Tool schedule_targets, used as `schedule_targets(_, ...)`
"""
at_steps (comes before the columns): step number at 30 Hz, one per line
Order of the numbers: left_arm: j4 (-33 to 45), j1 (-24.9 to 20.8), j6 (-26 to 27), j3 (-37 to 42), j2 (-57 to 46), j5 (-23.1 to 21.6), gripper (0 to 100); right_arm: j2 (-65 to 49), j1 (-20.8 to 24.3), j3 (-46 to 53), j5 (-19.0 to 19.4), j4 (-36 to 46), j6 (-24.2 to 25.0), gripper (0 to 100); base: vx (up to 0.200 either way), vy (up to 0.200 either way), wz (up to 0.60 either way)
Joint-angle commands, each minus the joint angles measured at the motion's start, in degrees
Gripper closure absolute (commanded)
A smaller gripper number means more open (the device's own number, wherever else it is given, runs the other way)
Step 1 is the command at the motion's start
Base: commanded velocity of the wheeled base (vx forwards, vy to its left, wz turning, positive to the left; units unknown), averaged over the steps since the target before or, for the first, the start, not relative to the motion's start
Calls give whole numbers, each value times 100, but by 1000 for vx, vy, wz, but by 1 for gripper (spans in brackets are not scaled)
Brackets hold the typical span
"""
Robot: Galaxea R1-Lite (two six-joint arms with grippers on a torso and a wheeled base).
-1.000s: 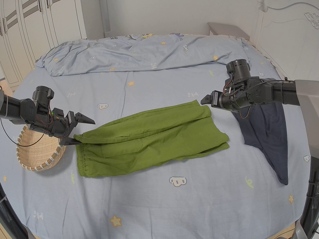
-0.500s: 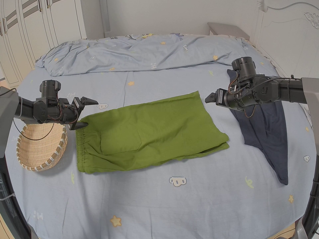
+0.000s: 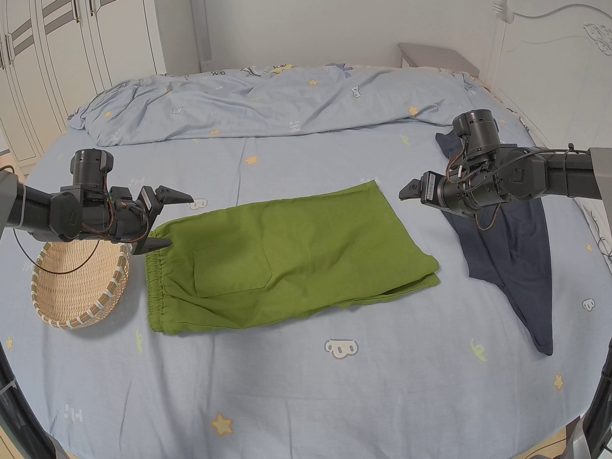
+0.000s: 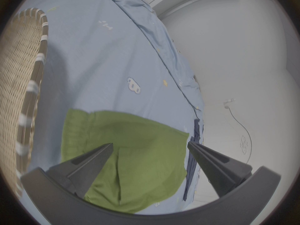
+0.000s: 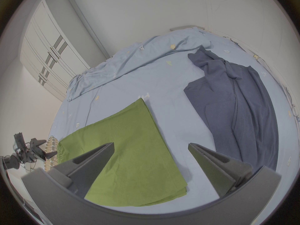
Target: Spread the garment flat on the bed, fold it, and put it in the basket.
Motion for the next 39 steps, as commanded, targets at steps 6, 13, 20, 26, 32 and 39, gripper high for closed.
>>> schedule_targets(6, -124, 128, 710, 2321, -1629, -19, 0, -871, -376, 932, 563, 18, 555, 0, 0, 0, 0)
schedule_targets(13, -1056, 216, 1052, 3287, -1427, -19, 0, -1161, -455, 1494, 976, -26, 502, 0, 0, 0, 0)
schedule_targets(20, -1812, 330, 1140, 3604, -812, -27, 0, -1179, -384, 1556, 976, -17, 502, 0, 0, 0, 0)
schedule_targets(26, -2304, 515, 1254, 3595, -276, 17, 0, -1170, -305, 1582, 976, -26, 493, 0, 0, 0, 0)
schedule_targets(32, -2506, 524, 1298, 3551, -117, 34, 0, -1152, -296, 1591, 976, -26, 493, 0, 0, 0, 0)
schedule_targets(39, -2629, 427, 1298, 3454, -30, 17, 0, -1117, -226, 1600, 958, -26, 502, 0, 0, 0, 0)
